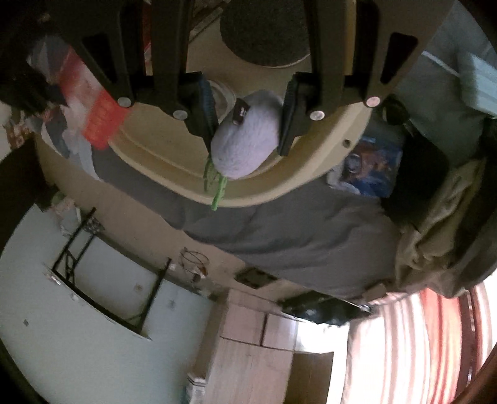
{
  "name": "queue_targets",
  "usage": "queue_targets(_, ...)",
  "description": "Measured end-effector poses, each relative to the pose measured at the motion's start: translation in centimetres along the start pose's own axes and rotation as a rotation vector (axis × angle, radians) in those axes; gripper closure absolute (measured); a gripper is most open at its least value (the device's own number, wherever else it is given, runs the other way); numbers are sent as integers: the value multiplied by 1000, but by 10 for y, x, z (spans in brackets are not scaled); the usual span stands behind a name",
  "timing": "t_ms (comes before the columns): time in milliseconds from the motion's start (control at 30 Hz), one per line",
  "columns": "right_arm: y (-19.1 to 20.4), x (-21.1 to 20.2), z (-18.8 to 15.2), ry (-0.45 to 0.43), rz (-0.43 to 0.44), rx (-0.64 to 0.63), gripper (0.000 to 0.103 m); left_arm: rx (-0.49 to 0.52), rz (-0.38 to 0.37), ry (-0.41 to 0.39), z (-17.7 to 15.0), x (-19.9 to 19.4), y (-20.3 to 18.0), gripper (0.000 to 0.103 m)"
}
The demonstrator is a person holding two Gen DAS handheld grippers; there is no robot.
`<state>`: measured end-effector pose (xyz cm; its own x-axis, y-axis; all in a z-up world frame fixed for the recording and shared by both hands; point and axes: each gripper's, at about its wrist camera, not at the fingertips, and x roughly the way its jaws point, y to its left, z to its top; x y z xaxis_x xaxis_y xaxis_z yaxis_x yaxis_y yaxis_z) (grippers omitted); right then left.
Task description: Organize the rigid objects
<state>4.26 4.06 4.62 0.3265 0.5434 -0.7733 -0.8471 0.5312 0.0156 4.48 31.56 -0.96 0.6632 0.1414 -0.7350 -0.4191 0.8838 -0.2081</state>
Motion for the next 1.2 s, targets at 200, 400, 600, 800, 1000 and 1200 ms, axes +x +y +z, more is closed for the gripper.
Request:
queue_targets(200,-5,40,28,93,21,26,47,-43,-5,60,-3,19,12,64)
queue_targets(400,-10,46,38,108,38,50,41,-31,13,94,-6,31,5,62)
queue_targets(600,-9,13,27,12,59,67,1,-65,-32,-1,2,-2,5,22)
queue_targets(800,-34,-101,-26,-235,-84,128,0,116,-260,-89,2,-43,-74,0)
queue_targets(1000,-96,-201,-134,-362,-379,319,0,300,-410,-36,-18,-52,-165,0)
queue_targets(1200,-157,-193,-193,-160,-571,440,0,450,-381,-59,-48,-43,-252,0)
